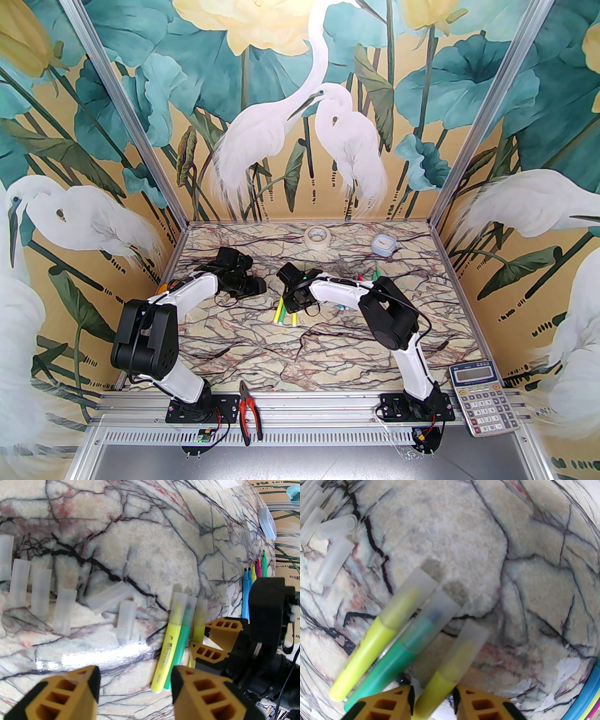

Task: Open the pen caps

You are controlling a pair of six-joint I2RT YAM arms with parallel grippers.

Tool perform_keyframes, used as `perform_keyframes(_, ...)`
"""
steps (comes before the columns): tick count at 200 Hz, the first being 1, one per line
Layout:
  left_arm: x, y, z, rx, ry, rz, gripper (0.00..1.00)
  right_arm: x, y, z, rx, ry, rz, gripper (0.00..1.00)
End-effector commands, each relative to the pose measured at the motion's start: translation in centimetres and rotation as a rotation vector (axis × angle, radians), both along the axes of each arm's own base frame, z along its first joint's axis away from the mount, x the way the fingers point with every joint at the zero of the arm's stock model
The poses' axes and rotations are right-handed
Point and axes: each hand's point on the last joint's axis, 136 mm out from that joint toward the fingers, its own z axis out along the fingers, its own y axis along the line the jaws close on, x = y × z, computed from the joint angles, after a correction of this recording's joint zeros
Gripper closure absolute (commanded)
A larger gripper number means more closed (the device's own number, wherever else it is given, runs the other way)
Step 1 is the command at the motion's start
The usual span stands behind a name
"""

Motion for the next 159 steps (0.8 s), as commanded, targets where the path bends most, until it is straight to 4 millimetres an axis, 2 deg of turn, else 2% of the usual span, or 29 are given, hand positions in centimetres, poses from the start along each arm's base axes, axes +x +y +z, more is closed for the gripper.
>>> perform_keyframes(1, 0.8, 0.0, 1.2, -0.018, -0.037, 0.013, 0.45, -0.5, -1.7, -0.9, -0.097, 0.005, 0.027, 0.66)
perform_keyframes(51, 1.5, -0.3, 1.6, -0.035, -0.04, 0.008, 0.45, -1.1, -2.8, -0.9, -0.132, 0.017, 0.042, 0.65)
perform_keyframes(85, 1.6, -0.7, 1.9, -0.054, -0.046, 0.001, 0.45, -1.7, -3.0, -0.8, -0.135, 0.043, 0.05, 0.62)
perform_keyframes(159, 1.8, -1.1, 1.6, -0.082, -0.044, 0.005, 0.45, -3.1, -3.2, -0.5, -0.098, 0.095, 0.026, 0.63)
